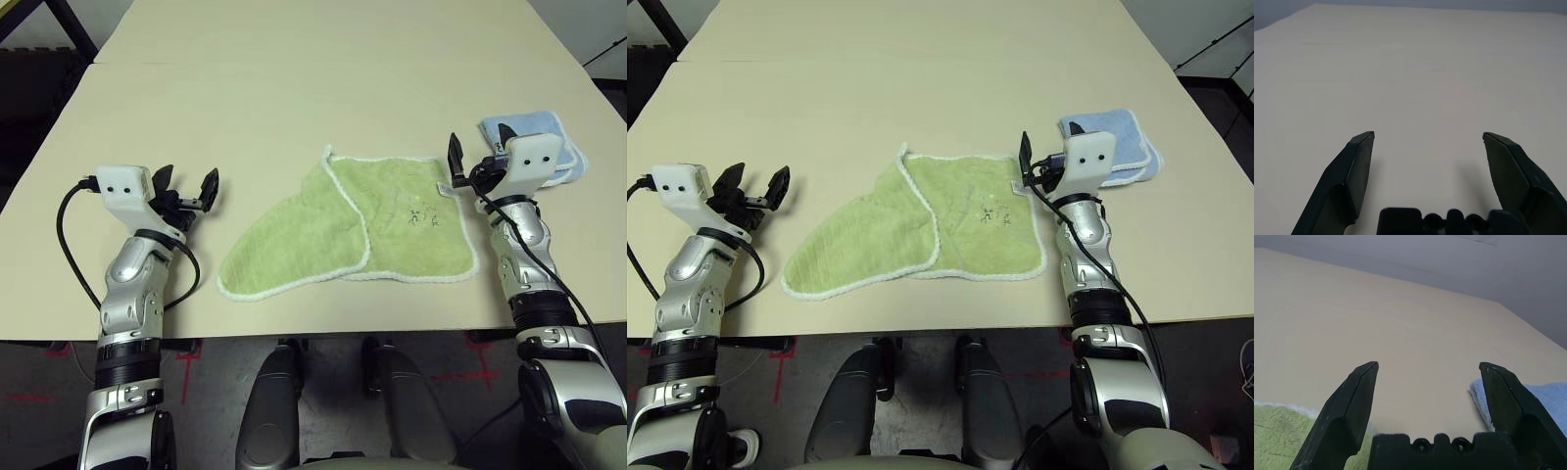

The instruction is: Fold the towel and set it aside.

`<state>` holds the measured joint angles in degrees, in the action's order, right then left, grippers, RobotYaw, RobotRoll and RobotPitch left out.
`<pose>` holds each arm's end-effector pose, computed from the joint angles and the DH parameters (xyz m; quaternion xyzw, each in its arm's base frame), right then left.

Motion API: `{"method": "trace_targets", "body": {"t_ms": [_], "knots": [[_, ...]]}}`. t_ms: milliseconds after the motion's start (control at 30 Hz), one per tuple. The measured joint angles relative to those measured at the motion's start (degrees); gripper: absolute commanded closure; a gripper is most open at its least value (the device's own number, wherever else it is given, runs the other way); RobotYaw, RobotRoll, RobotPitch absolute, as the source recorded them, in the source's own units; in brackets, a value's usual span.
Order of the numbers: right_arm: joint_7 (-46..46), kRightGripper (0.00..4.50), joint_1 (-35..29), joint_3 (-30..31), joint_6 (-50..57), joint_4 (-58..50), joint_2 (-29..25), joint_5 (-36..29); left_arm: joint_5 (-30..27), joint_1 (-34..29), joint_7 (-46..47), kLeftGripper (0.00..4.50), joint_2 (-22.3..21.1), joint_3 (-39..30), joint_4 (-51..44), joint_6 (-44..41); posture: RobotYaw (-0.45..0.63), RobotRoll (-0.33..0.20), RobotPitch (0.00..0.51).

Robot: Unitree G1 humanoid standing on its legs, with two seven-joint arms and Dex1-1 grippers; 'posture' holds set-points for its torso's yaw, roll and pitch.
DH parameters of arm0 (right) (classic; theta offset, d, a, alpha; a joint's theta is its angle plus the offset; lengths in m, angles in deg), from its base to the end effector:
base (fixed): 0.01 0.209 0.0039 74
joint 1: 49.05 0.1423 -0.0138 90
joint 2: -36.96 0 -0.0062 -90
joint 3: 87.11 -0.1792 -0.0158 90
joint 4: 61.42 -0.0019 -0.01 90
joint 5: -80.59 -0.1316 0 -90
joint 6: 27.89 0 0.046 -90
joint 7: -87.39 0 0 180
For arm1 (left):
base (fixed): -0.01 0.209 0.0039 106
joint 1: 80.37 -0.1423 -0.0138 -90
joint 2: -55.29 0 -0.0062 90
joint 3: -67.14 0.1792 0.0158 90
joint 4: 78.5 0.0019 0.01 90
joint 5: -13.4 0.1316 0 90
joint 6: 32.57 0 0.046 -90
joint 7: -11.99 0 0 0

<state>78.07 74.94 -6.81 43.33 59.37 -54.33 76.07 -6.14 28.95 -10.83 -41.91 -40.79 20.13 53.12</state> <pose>0.2966 -0.2166 0.1280 -0.0910 -0.1971 0.0198 0.9760 0.2474 0.2668 0.1287 0.0096 -0.1107 -0.0710 0.9913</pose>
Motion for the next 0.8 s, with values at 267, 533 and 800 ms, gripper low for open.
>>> {"method": "trace_targets", "body": {"t_ms": [267,533,800], "knots": [[-1.9,0.03,0.6,-0.1,0.1,0.0,-1.5,-0.7,-10.2,2.5,-17.2,0.00,-8.1,1.4,-12.9,-4.6,0.04,0.000,0.224],[-2.0,0.03,0.6,-0.1,0.4,0.0,-1.7,-0.9,-8.3,2.5,-18.7,0.00,-9.1,5.5,-13.4,-6.3,0.04,0.000,0.225],[-2.7,0.03,0.6,-0.1,1.2,-0.1,-1.9,-1.0,-7.6,0.3,-25.2,0.00,-11.5,12.3,-22.7,-7.9,0.05,0.000,0.226]]}}
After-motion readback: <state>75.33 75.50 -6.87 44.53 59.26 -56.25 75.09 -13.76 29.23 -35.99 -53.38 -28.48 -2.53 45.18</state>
